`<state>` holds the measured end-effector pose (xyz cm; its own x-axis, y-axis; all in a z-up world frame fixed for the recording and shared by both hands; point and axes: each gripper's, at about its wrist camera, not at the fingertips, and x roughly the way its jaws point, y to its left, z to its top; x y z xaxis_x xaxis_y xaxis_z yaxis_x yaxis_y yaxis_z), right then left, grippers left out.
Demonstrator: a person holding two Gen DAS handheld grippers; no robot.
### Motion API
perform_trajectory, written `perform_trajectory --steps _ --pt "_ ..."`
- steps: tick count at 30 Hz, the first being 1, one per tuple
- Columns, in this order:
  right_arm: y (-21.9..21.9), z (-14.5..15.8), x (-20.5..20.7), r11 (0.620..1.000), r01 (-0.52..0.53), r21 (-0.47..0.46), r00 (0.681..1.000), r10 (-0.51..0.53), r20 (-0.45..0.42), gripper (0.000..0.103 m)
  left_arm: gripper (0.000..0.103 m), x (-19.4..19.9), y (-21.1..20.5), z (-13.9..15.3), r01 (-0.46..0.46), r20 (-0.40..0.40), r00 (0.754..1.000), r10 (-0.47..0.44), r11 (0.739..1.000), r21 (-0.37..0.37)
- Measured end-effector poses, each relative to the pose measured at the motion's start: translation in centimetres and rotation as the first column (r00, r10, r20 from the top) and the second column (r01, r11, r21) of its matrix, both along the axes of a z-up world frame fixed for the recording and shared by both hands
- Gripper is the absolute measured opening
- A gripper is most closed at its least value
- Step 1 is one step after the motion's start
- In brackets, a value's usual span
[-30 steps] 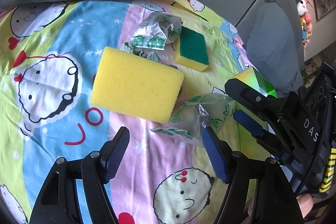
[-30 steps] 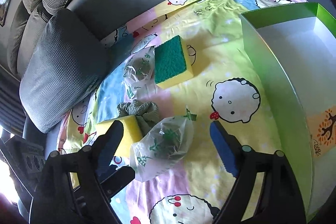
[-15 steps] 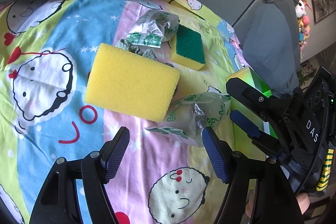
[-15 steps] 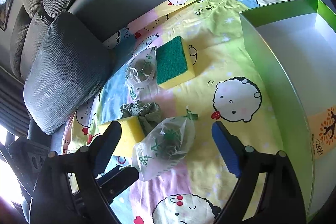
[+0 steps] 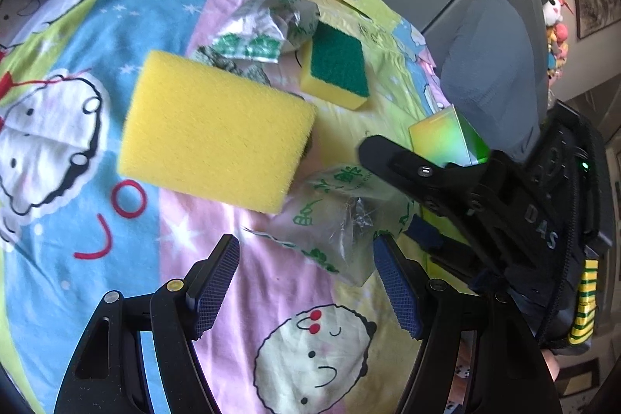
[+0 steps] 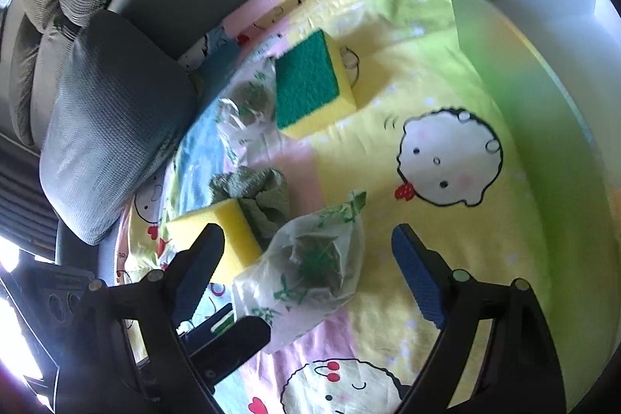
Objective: Organize objects
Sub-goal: 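Lower the right gripper onto the clear green-print bag and grasp it, then carry the clear bag into the green-rimmed box and release it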
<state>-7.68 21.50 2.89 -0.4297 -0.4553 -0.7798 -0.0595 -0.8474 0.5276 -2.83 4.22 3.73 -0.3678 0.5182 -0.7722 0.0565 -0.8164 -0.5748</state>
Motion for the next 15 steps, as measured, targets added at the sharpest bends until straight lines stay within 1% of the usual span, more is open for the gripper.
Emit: perform_trajectory --steps 1,2,3,4,5,6,7,8,9,11,12,15 --pt "-0.1 -0.2 0.0 1.0 0.0 -0.001 1.0 0.0 0.011 0.087 0.072 0.0 0.1 -0.1 0.004 0.004 1.0 -0.004 1.0 0.002" --pt "-0.1 -0.5 0.0 1.0 -0.002 -0.003 1.0 0.002 0.026 0.079 0.072 -0.1 0.3 -0.2 0.009 0.009 1.0 -0.009 1.0 0.003" --pt "-0.2 -0.9 -0.1 1.0 -0.006 -0.008 0.999 0.006 0.043 0.065 0.072 -0.1 0.6 -0.3 0.022 0.011 1.0 -0.022 1.0 0.007" --pt "-0.3 -1.1 -0.1 1.0 -0.012 -0.011 0.999 0.013 0.051 0.057 0.071 -0.2 0.9 -0.4 0.043 0.01 0.999 -0.043 0.999 0.014" --pt "-0.4 -1.4 -0.2 1.0 -0.022 -0.007 0.998 0.022 0.061 0.052 0.068 -0.4 1.4 -0.7 0.072 0.008 0.997 -0.072 0.997 0.029" --pt "-0.5 -1.5 -0.2 0.999 -0.029 -0.014 0.998 0.03 0.06 0.051 0.066 -0.5 1.7 -0.9 0.08 0.017 0.997 -0.081 0.996 0.038" --pt "-0.4 -1.5 -0.2 0.999 -0.033 -0.021 0.998 0.034 0.056 0.049 0.058 -0.5 1.9 -1.1 0.085 0.026 0.996 -0.086 0.995 0.047" --pt "-0.4 -1.3 0.0 0.999 -0.036 -0.029 0.998 0.038 0.048 0.048 0.053 -0.4 2.2 -1.1 0.096 0.03 0.995 -0.098 0.994 0.061" --pt "-0.3 -1.2 0.0 0.999 -0.04 -0.036 0.998 0.041 0.042 0.048 0.053 -0.2 2.6 -0.9 0.107 0.027 0.994 -0.109 0.993 0.056" --pt "-0.1 -1.0 0.3 0.998 -0.039 -0.052 0.999 0.041 0.031 0.047 0.053 0.4 3.3 0.1 0.119 -0.013 0.993 -0.119 0.993 0.011" --pt "0.0 -0.7 0.5 0.998 -0.04 -0.058 0.999 0.041 0.018 0.047 0.053 0.7 3.5 0.6 0.123 -0.032 0.992 -0.123 0.992 0.002" --pt "0.6 0.9 1.3 0.997 -0.037 -0.074 0.999 0.034 -0.043 0.047 0.052 1.6 3.9 2.3 0.132 -0.103 0.986 -0.131 0.991 0.003"
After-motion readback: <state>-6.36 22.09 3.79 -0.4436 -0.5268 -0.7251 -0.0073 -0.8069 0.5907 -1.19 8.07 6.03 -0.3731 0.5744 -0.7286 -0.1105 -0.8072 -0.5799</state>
